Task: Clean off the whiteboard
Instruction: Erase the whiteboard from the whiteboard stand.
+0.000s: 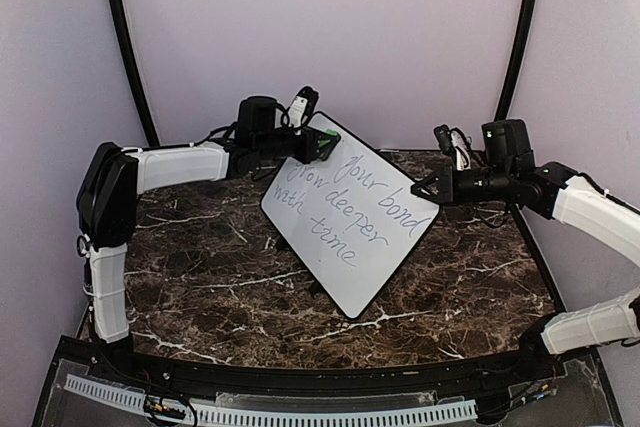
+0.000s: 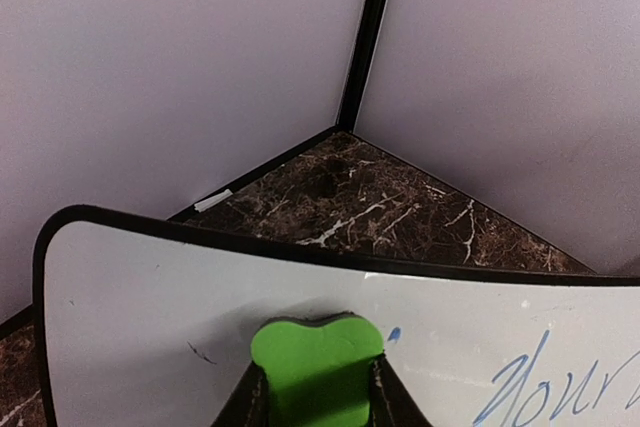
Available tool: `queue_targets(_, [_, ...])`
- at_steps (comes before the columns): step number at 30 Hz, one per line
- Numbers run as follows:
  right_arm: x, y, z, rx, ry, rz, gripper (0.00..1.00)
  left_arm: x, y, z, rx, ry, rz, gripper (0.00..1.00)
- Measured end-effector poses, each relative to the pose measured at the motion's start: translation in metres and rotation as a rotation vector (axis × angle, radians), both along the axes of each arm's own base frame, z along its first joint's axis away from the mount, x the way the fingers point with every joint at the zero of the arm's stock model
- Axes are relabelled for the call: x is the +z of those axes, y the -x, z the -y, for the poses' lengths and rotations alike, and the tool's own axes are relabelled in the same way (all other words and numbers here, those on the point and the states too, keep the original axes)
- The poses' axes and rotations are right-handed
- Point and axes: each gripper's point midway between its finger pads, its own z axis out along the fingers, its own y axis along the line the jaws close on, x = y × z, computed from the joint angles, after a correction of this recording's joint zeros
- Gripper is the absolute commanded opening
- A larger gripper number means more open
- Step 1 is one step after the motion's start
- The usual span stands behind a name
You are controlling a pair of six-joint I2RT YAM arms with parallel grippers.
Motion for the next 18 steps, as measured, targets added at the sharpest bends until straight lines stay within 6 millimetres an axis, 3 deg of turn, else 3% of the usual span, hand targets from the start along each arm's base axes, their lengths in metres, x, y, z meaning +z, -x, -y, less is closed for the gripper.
queue_targets(7, [-0.002, -0.001, 0.002, -0.012, 0.01, -0.004, 0.0, -0.027, 0.015, -0.007, -0.022, -0.02, -0.029, 0.13])
queue_targets(13, [-0.002, -0.001, 0.002, -0.01, 0.009, -0.004, 0.0, -0.026, 0.018, -0.007, -0.032, -0.024, -0.019, 0.14])
queue_targets(18, [-0.002, -0.001, 0.001, -0.009, 0.007, -0.003, 0.0, -0.014, 0.016, -0.001, -0.058, -0.017, -0.02, 0.14])
